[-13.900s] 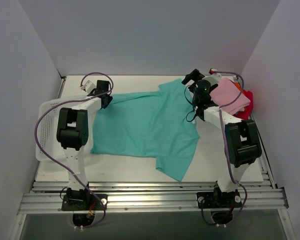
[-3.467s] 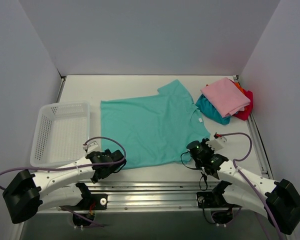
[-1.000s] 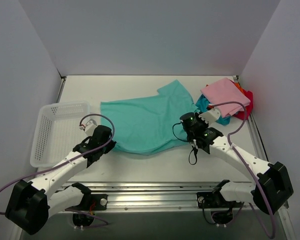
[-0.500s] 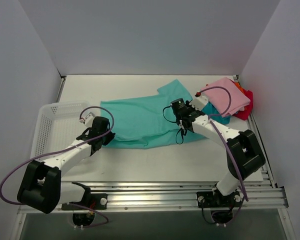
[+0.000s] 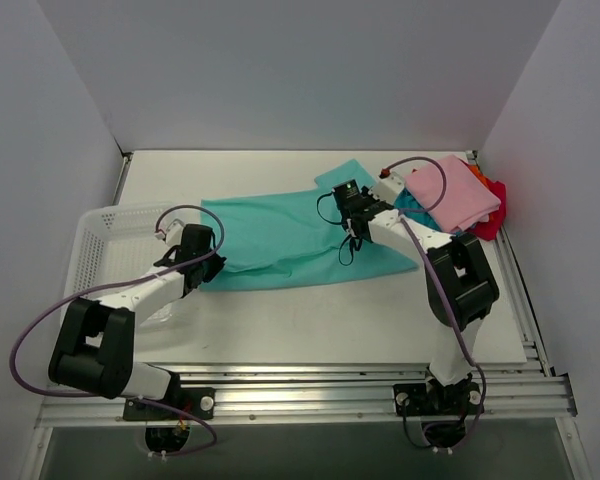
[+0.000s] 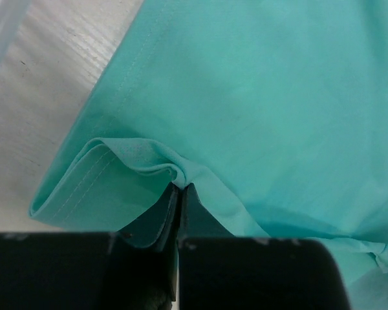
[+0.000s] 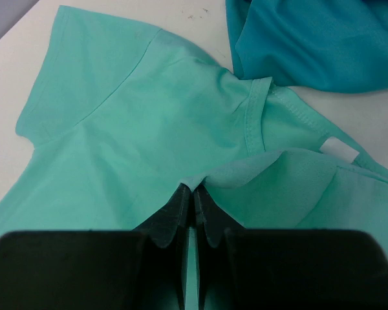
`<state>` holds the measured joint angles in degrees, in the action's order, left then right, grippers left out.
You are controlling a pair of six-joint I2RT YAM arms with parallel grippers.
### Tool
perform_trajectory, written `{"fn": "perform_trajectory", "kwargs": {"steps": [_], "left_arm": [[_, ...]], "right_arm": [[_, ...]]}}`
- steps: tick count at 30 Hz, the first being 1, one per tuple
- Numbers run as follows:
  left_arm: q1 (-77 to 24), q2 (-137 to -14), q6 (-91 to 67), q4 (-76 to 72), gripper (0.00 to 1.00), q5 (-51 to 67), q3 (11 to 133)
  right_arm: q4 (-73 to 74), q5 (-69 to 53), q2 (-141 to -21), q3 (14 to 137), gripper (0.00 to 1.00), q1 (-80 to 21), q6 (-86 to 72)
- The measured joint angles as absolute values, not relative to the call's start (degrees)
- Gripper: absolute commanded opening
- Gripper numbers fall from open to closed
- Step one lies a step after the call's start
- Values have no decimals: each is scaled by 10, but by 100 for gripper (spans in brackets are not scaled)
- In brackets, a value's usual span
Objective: Fold and stack the t-shirts
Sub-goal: Fold the tshirt
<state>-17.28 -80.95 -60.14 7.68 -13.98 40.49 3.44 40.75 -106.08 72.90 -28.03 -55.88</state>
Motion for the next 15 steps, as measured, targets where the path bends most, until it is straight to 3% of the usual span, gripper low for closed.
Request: {"fn": "perform_trajectory", "kwargs": {"steps": [3, 6, 7, 8, 11, 15], "left_arm": [[-162, -831, -601, 73, 6, -131, 405], [-151, -850, -597, 70, 16, -126, 408], [-147, -854, -596, 68, 21, -125, 412], [-141, -859, -596, 65, 35, -122, 416], [-129, -879, -594, 50, 54, -109, 428], [-117, -902, -598, 40, 55, -99, 432]], "right_arm": [[37, 408, -1093, 750, 0, -273, -559], [44, 409, -1127, 775, 0, -268, -560], [46, 409, -1139, 783, 0, -266, -560], [46, 409, -1151, 791, 0, -265, -560], [55, 408, -1180, 811, 0, -259, -561], [60, 407, -1201, 822, 0, -254, -565]]}}
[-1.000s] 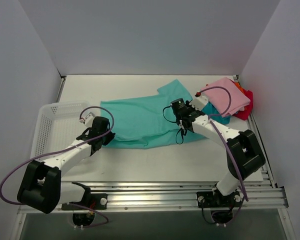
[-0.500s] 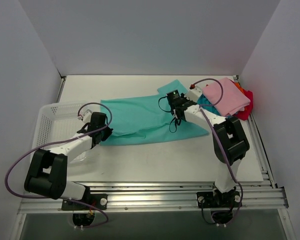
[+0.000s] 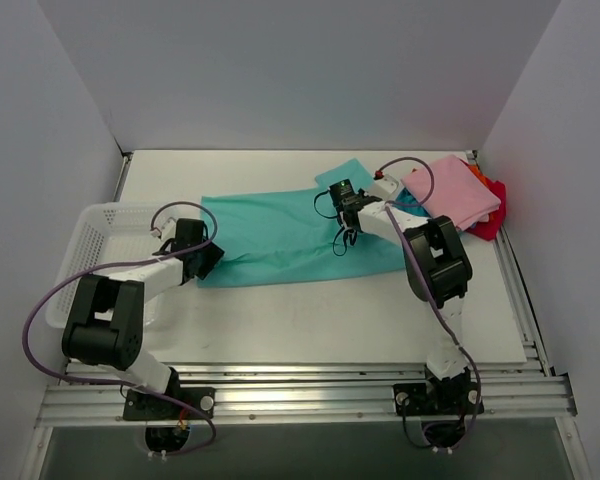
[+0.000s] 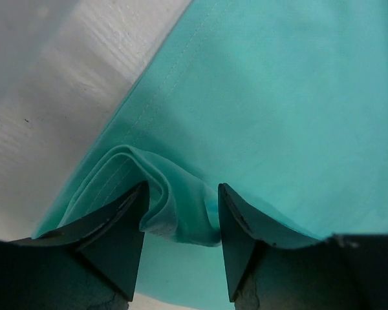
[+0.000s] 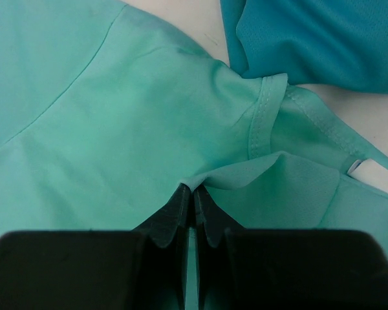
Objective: Fold and stack the t-shirts
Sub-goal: Fold the tshirt
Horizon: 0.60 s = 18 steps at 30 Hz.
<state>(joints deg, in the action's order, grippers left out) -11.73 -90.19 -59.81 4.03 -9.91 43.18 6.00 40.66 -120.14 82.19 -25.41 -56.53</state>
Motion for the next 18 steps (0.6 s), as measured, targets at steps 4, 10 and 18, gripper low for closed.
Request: {"fn": "perform_trajectory", "kwargs": {"steps": [4, 10, 18], "left_arm": [[-108, -903, -600, 36, 55, -95, 434], [-105, -902, -609, 42, 55, -98, 437], [-94, -894, -625, 49, 50, -129, 445]], "right_arm": [[66, 407, -1211, 834, 0, -249, -567], [66, 403, -1227, 859, 0, -238, -569], [66, 390, -1251, 889, 47, -221, -574]]}}
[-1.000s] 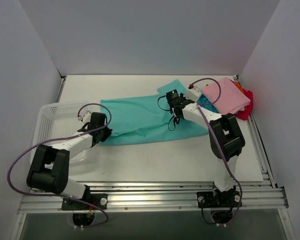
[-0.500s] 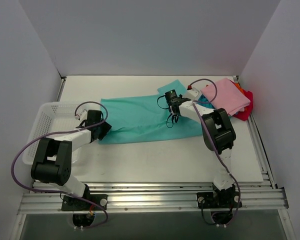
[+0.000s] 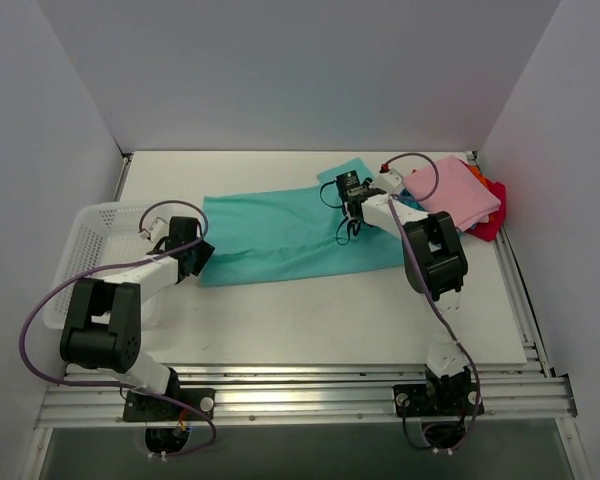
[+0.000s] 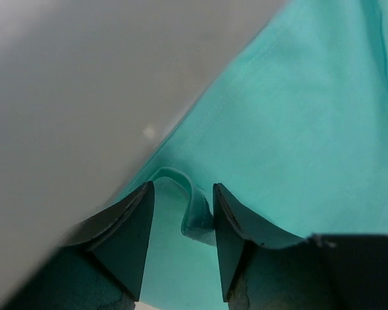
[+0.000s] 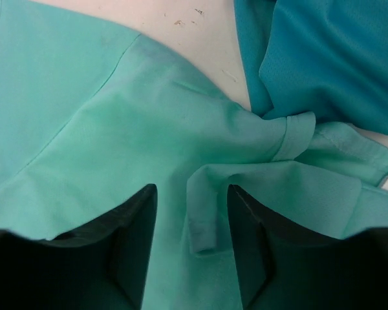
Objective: Fold and stack the t-shirts
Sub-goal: Fold the tshirt
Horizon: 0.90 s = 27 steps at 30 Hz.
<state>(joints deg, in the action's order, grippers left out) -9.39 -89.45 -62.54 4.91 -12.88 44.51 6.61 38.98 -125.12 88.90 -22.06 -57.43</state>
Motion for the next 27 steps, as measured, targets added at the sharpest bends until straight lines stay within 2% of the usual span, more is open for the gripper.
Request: {"fn": "perform_trajectory", "kwargs": {"steps": [1, 2, 5, 8, 11, 15, 27], "left_arm": [[-91, -894, -628, 49, 50, -138, 445], [-88, -894, -628, 50, 50, -145, 446], [-84, -895, -633, 51, 50, -158, 452], [-80, -904, -639, 50, 50, -165, 461], [-77, -910, -642, 48, 57, -166, 465], [-76, -905, -643, 44, 59, -168, 465], [-65, -796, -599, 32, 59, -236, 501]], "right_arm": [[67, 386, -1255, 896, 58, -219, -571], [66, 381, -1259, 901, 78, -218, -571], [65, 370, -1266, 909, 100, -217, -564], [66, 363, -1266, 911, 100, -217, -558], [67, 361, -1266, 912, 100, -217, -555], [72, 364, -1250, 908, 100, -218, -553], [65, 377, -1046, 801, 100, -244, -584]]}}
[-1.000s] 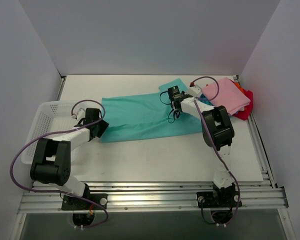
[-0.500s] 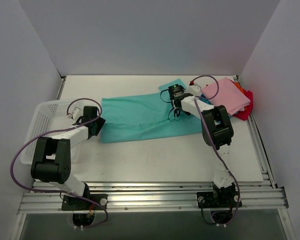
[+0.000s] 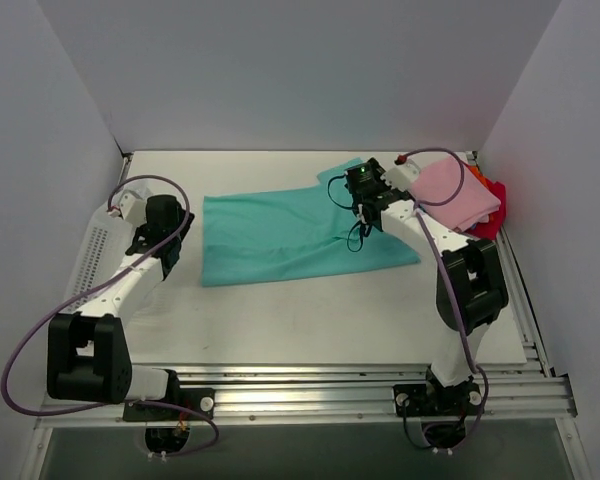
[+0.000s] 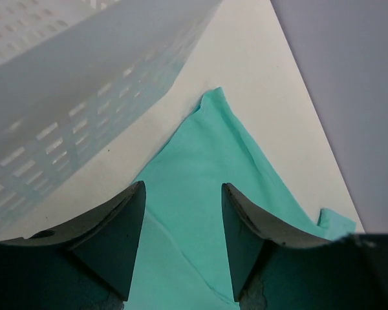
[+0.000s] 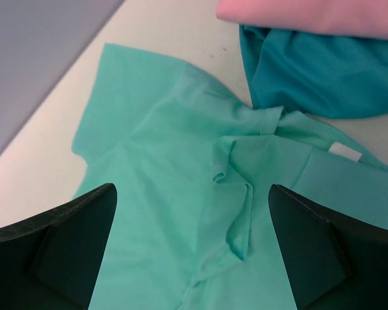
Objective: Fold and stack the t-shirts
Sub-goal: Fold the tshirt
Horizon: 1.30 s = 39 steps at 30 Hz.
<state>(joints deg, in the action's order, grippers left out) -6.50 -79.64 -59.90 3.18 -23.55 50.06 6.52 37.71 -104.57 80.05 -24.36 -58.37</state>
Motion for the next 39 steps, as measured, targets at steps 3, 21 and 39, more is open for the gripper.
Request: {"fn": "perform_trajectory", "kwargs": {"steps": [3, 21, 39], "left_arm": [[-63, -780, -590, 27, 59, -241, 495], [-63, -784, -569, -4, 59, -239, 468], [-63, -811, -560, -29, 59, -237, 469]], "right_arm": [[62, 376, -1049, 769, 98, -253, -594], [5, 353, -1085, 707, 57, -304, -620], [-40, 335, -1147, 700, 4, -290, -615]]}}
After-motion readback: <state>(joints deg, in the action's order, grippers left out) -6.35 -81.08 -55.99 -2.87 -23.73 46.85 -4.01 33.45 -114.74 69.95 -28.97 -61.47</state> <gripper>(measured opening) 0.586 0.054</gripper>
